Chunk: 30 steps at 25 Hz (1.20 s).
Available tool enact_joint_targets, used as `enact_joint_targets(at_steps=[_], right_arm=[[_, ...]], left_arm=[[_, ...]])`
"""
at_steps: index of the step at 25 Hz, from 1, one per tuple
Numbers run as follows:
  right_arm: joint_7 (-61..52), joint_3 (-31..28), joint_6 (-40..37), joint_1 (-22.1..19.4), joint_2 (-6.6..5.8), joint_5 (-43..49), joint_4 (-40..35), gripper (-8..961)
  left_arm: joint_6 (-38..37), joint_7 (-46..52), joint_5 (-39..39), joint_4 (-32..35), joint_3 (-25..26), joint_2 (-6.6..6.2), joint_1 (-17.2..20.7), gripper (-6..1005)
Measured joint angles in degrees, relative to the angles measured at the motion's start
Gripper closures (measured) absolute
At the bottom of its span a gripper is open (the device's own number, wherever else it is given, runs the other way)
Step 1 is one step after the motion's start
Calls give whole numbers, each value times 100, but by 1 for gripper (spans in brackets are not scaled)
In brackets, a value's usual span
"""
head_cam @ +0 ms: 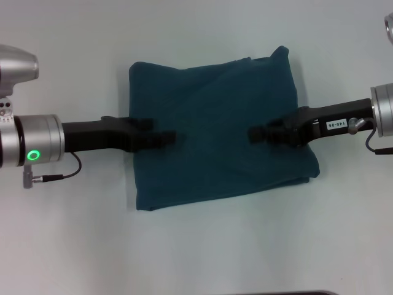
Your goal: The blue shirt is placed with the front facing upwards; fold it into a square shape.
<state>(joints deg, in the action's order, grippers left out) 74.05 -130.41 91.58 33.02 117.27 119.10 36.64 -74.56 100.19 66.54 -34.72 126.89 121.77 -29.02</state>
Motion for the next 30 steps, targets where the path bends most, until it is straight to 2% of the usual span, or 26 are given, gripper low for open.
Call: enact_joint_targets(at_steps=[13,21,26,30], right_arm=[[-26,-2,4,8,-4,8,63,893],[-37,-2,42,-5,-4,8,77,888],[-31,-65,11,-27,-4,8,99,886],[152,-104,-3,-88,-4,38,98,883]], left_arm=[[-688,-19,-32,-12,-34,-147,117,203],[-949,-2,-265,-18,-52,-130,125,203],[-1504,-50,-259,-112,20,-162,136,204],[-2079,-278,-120,-310,236,-130,170,204]])
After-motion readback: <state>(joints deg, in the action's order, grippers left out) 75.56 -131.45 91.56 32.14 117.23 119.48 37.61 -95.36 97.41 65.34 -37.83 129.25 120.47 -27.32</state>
